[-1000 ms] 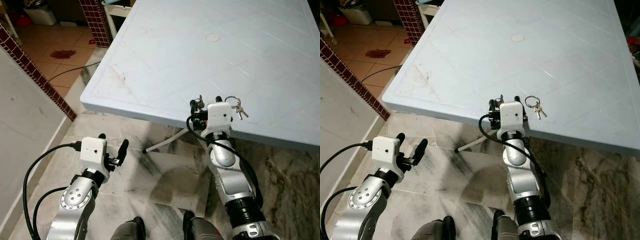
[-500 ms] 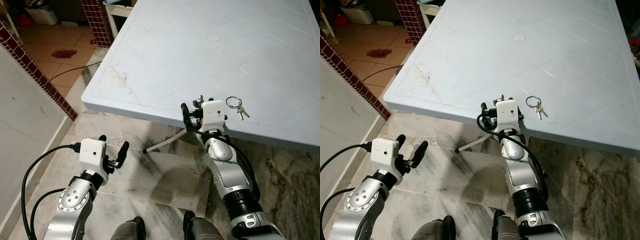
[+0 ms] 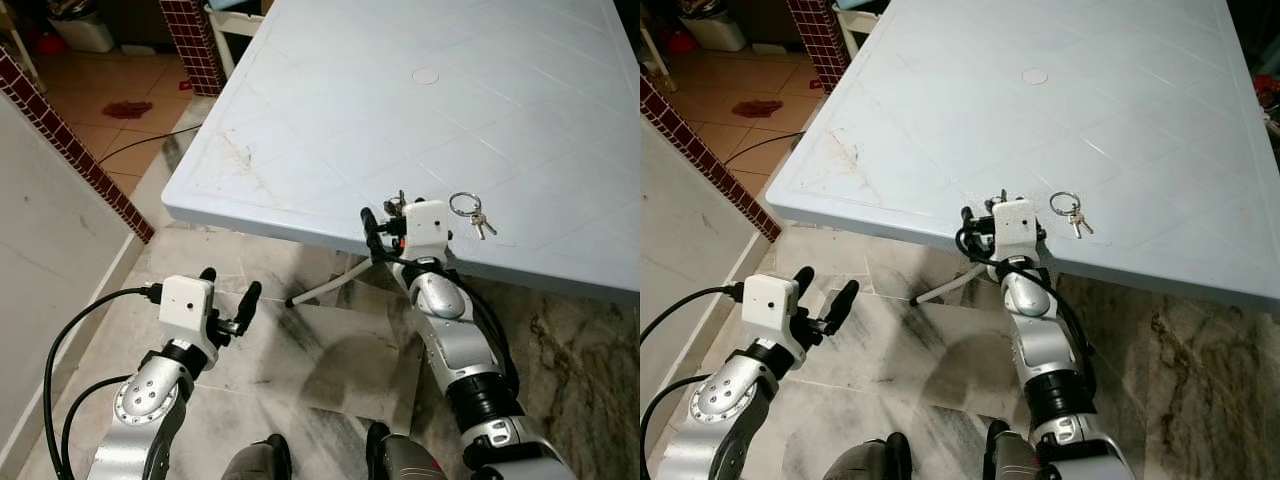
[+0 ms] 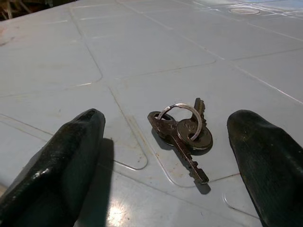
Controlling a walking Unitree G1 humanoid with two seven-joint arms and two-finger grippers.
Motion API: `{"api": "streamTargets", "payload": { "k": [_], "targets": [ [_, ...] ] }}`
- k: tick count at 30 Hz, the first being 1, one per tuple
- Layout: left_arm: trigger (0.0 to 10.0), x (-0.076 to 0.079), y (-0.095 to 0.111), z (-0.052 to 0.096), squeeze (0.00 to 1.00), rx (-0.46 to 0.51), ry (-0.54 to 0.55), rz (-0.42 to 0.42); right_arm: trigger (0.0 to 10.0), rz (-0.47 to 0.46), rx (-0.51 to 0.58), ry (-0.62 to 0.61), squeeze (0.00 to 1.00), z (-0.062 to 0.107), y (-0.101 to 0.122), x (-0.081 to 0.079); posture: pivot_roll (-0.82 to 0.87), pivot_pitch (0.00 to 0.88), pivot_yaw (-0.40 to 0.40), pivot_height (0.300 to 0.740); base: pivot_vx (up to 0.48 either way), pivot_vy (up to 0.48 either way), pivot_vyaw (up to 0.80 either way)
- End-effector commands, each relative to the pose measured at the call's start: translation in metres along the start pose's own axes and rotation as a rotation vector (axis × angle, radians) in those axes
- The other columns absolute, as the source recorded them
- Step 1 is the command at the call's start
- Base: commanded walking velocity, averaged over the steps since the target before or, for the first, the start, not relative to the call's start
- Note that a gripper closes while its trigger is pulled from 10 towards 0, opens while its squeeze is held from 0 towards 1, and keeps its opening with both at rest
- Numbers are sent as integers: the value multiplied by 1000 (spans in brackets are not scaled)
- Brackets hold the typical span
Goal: Hang keys on a hook
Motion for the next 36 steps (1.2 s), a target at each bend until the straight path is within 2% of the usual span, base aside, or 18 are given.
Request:
{"api": "streamTargets", "payload": {
  "k": [1, 10, 11, 14, 15, 17, 18, 20, 21, 24, 27, 31, 36],
  "targets": [
    [10000, 0, -5, 4, 0, -18, 1, -8, 10000, -28, -30, 11, 0, -2, -5, 1, 62, 234, 92, 740, 0, 0, 0],
    [10000, 0, -4, 5, 0, -19, 0, -9, 10000, -49, -28, 38, 0, -9, -1, -5, 67, 237, 92, 740, 0, 0, 0],
    [10000, 0, -4, 5, 0, -19, 0, -9, 9176, -49, -25, 45, 0, -10, -1, -6, 68, 239, 96, 740, 0, 0, 0],
    [10000, 0, -4, 6, 0, -18, 0, -9, 9176, -49, -20, 56, 0, -11, 0, -8, 68, 239, 96, 740, 0, 0, 0],
    [10000, 0, -4, 6, 0, -19, 0, -9, 10000, -48, -9, 52, 0, -12, 3, -7, 69, 240, 96, 740, 0, 0, 0],
    [10000, 0, -4, 6, 0, -19, 0, -10, 10000, -46, -7, 49, 0, -12, 3, -7, 67, 240, 96, 740, 0, 0, 0],
    [10000, 0, -4, 6, 0, -19, -1, -8, 9059, -39, -11, 43, 0, -12, 3, -6, 65, 241, 95, 740, 0, 0, 0],
    [10000, 1, -4, 6, 0, -19, -3, -5, 9059, -35, -13, 40, 0, -11, 2, -6, 65, 241, 95, 740, 0, 0, 0],
    [10000, 1, -4, 6, 0, -18, -4, -5, 10000, -41, 7, 35, 0, -11, 5, -5, 67, 241, 93, 740, 0, 0, 0],
    [10000, 2, -4, 6, 0, -19, -5, -4, 10000, -43, 54, 29, 0, -9, 14, -5, 65, 241, 91, 740, 0, 0, 0],
    [10000, 1, -5, 7, 0, -23, -1, -4, 10000, -34, 92, 14, 0, -3, 21, -7, 66, 242, 90, 740, 0, 0, 0],
    [10000, 1, -5, 7, 0, -26, 0, -2, 10000, 2, 147, 27, 0, 14, 27, -17, 60, 244, 90, 740, 0, 0, 0],
    [10000, 3, -6, 6, 0, -28, -8, 0, 10000, -14, 140, 31, 0, 20, 26, -22, 51, 244, 93, 740, 0, 0, 0]
  ]
}}
Point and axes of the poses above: a point about 5 cm out from each wrist's last joint towards the gripper, its own z axis pointing back from the gripper into the wrist, its own y axis along the axis of the wrist's last joint, x = y × z, the point moved 1 cm from there along -z, pointing out of the wrist towards the gripper, and after that the axes turned 12 degrees about -z, right-handed, at the moved point
